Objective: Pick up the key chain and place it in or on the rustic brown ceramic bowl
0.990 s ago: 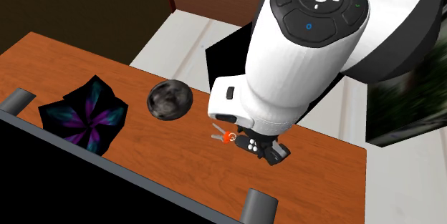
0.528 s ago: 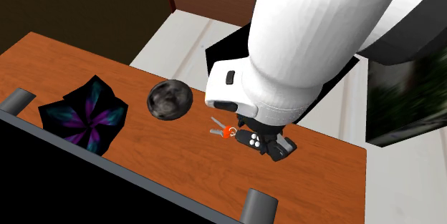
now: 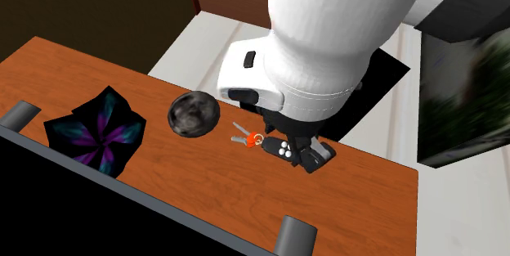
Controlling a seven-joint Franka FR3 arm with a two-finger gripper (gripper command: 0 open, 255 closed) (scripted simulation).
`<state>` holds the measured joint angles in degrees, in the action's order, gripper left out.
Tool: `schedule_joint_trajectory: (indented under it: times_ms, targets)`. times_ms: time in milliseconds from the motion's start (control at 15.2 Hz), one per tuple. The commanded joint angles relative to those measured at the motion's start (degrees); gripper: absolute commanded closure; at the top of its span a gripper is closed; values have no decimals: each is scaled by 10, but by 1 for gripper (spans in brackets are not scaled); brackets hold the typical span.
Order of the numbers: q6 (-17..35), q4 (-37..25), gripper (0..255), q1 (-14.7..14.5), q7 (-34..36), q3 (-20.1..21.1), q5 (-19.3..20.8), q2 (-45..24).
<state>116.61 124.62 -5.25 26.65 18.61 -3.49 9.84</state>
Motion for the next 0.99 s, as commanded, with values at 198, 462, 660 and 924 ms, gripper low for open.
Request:
schedule_joint_trajectory:
  times_ms: [198, 462, 660, 924]
  targets:
    - [-5, 8, 255, 28, -68, -41, 3, 11]
    - [-10, 3, 255, 53, -124, -75, 9, 10]
    - [-14, -7, 255, 71, -165, -101, 14, 2]
    - [-12, -20, 255, 92, -210, -128, 20, -14]
